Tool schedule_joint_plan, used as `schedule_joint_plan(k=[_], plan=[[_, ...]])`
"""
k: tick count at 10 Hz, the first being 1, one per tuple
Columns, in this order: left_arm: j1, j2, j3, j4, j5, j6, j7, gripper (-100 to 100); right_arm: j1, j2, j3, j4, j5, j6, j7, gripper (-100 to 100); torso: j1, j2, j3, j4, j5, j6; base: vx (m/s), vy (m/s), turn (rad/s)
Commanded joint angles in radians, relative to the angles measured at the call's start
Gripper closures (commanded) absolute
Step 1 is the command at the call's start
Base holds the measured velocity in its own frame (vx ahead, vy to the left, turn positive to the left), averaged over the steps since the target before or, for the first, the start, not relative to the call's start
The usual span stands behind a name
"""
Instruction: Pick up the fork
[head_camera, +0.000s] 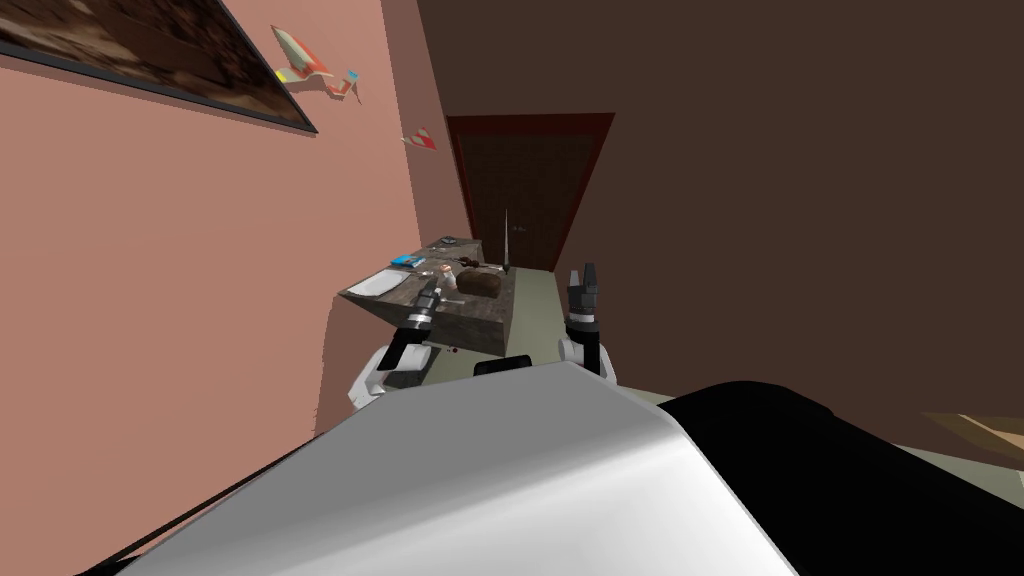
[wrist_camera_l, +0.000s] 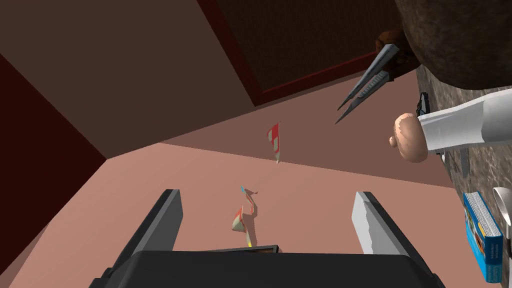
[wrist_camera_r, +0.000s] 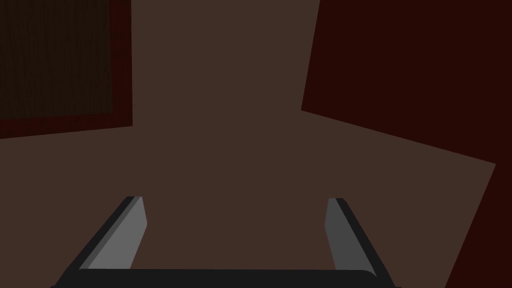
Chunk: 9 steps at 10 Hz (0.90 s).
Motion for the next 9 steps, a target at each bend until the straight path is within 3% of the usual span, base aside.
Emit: schedule_joint_plan(k=[1, 2, 3, 4, 5, 6, 7, 8, 9], plan=[[-0.046, 0.043, -0.002, 0.050, 0.009, 0.049, -0.008, -100, 0.000, 0.000, 0.000, 0.000, 0.000, 0.000, 0.000, 0, 0.000, 0.000, 0.000, 0.000, 0.000, 0.000, -0.018, -0.006, 0.017], [-0.046, 0.043, -0.002, 0.057, 0.009, 0.049, -0.008, -100, 0.000, 0.000, 0.000, 0.000, 0.000, 0.000, 0.000, 0, 0.000, 0.000, 0.000, 0.000, 0.000, 0.000, -0.016, -0.006, 0.003], [-0.088, 0.080, -0.002, 0.105, 0.018, 0.083, -0.015, -100, 0.000, 0.000, 0.000, 0.000, 0.000, 0.000, 0.000, 0, 0.000, 0.000, 0.000, 0.000, 0.000, 0.000, -0.022, -0.006, 0.009], [-0.088, 0.080, -0.002, 0.105, 0.018, 0.095, -0.015, -100, 0.000, 0.000, 0.000, 0.000, 0.000, 0.000, 0.000, 0, 0.000, 0.000, 0.000, 0.000, 0.000, 0.000, -0.017, -0.009, 0.001], [-0.132, 0.116, -0.003, 0.154, 0.028, 0.126, -0.023, -100, 0.000, 0.000, 0.000, 0.000, 0.000, 0.000, 0.000, 0, 0.000, 0.000, 0.000, 0.000, 0.000, 0.000, -0.021, -0.015, 0.007], [-0.132, 0.116, -0.003, 0.156, 0.028, 0.144, -0.023, -100, 0.000, 0.000, 0.000, 0.000, 0.000, 0.000, 0.000, 0, -0.001, 0.000, 0.000, 0.000, 0.000, 0.000, -0.016, -0.014, 0.001], [-0.176, 0.152, -0.003, 0.205, 0.040, 0.174, -0.033, -100, 0.000, 0.000, 0.000, 0.000, 0.000, 0.000, 0.000, 0, -0.001, 0.000, 0.000, 0.000, 0.000, 0.000, -0.017, -0.014, -0.002], [-0.176, 0.152, -0.003, 0.209, 0.040, 0.195, -0.033, -100, 0.000, 0.000, 0.000, 0.000, 0.000, 0.000, 0.000, 0, -0.001, 0.000, 0.000, 0.000, 0.000, 0.000, -0.014, -0.010, -0.002], [-0.213, 0.187, -0.003, 0.239, 0.052, 0.232, -0.044, -100, 0.000, 0.000, 0.000, 0.000, 0.000, 0.000, 0.000, 0, 0.000, 0.000, 0.000, 0.000, 0.000, 0.000, -0.019, -0.014, -0.004]])
